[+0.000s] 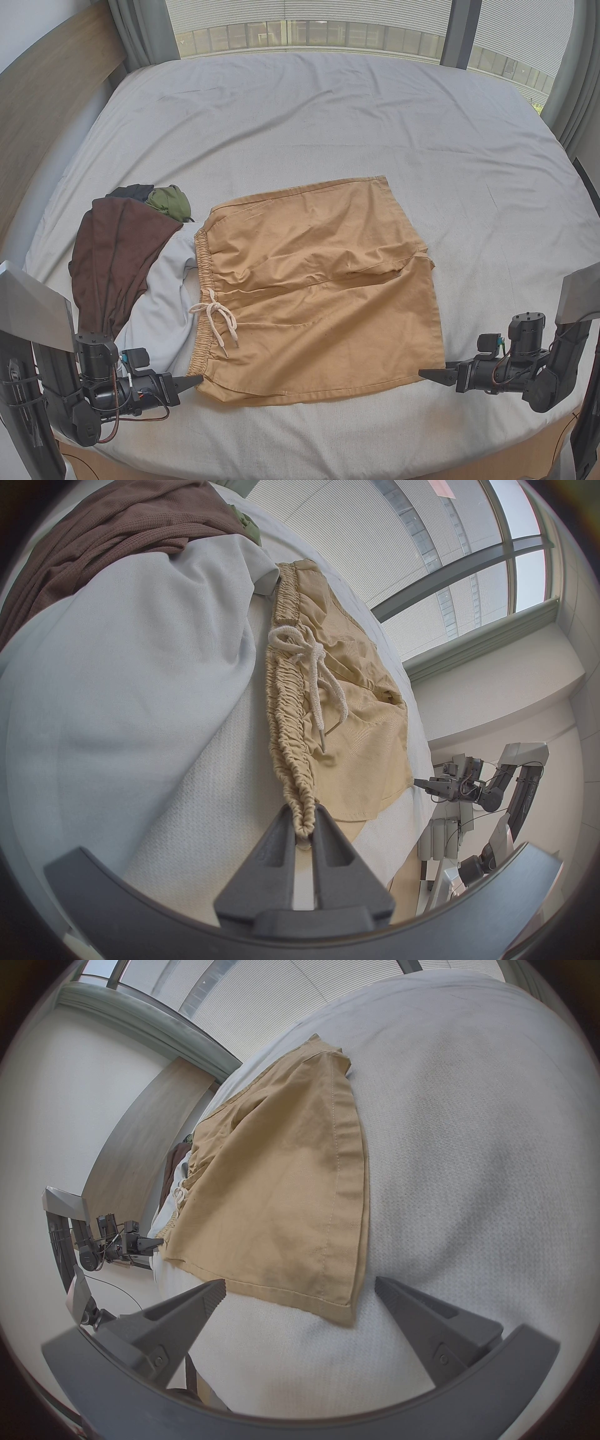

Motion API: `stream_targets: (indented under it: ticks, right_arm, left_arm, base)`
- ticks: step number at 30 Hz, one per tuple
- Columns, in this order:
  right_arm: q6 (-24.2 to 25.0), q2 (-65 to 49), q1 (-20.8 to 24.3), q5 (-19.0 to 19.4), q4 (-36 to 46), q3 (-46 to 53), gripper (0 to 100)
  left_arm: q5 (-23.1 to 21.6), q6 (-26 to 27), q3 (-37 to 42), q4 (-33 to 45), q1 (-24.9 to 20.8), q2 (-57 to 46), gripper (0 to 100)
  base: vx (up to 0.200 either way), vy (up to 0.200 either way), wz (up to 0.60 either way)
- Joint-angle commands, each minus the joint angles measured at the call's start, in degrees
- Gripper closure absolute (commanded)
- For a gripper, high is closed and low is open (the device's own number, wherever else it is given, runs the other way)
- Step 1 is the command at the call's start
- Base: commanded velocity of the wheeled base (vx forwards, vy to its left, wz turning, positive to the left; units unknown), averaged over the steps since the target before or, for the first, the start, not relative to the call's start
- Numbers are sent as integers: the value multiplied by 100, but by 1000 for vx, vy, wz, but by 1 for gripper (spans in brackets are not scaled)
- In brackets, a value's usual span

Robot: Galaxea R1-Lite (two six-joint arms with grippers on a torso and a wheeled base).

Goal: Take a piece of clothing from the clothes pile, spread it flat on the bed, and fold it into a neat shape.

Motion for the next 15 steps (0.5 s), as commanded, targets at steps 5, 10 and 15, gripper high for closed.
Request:
stream_targets:
  ticks: [5, 10, 15]
  right_arm:
    - [30, 204, 5, -11, -63, -63, 100]
    - [30, 204, -4, -11, -63, -107, 100]
    - [30, 160, -4, -11, -63, -98, 100]
  left_arm:
    - [2, -3, -2, -2, 2, 7, 100]
    - [2, -3, -2, -2, 2, 7, 100]
    - [2, -12, 16, -10, 2, -2, 100]
  base:
    - [0, 0, 0]
    - [0, 0, 0]
    - [0, 0, 0]
